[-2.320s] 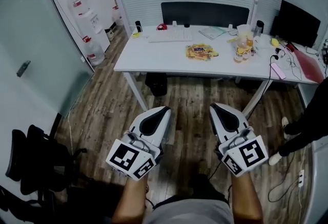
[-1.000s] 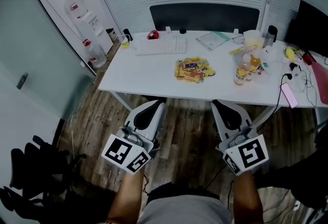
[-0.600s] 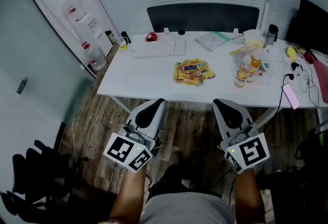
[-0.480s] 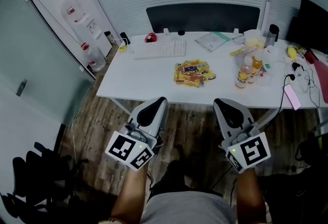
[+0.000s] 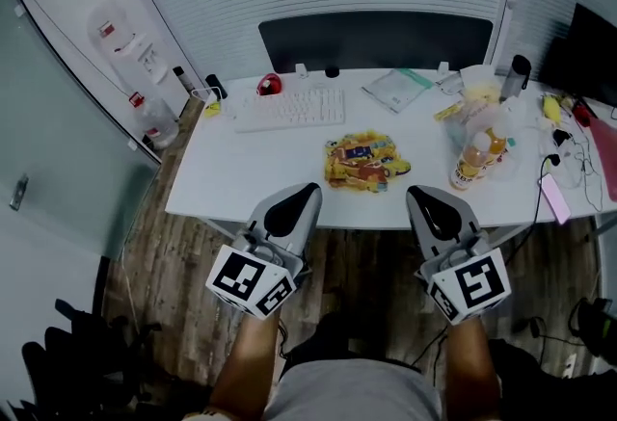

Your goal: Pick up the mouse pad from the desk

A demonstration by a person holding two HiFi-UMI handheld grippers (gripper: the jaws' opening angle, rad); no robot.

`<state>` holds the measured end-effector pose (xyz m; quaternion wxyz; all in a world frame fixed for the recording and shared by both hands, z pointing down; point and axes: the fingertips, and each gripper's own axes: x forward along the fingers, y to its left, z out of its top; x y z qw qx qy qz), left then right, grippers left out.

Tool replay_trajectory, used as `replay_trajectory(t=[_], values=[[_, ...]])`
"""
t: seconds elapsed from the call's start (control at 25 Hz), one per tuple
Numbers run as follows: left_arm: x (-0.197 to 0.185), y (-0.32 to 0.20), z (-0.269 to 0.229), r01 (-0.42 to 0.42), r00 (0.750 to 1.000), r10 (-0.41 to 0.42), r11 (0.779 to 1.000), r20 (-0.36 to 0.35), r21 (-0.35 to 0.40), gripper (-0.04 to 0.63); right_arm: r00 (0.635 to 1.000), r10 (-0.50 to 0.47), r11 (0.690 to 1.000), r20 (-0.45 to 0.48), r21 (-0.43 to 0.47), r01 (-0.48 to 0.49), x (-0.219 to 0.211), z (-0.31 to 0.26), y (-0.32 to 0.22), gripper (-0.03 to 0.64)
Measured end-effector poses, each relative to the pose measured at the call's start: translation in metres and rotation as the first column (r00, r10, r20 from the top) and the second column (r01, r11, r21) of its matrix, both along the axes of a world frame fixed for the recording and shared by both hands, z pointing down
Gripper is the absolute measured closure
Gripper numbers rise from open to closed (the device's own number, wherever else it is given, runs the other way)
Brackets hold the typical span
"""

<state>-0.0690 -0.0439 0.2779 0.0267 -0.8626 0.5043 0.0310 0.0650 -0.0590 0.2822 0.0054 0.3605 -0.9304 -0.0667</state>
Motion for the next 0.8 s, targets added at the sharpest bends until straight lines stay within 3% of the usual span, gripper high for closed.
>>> replay_trajectory(t=[0.44,0.8], values=[[-0.046,-0.099,0.036,-0.081,0.997,0.082,0.993,0.01,-0.08,0.58,0.987,0.139,0.985,-0.08,-0.086,-0.146,-0.02,0.034,-0.089,0.604],[-0.069,-0.168,0.077,-0.153,0.987,0.16,0.975,0.029,-0.158,0.58,0.962,0.227,0.958,-0.153,-0.141,-0.248,-0.036,0.068,-0.144,0.604]])
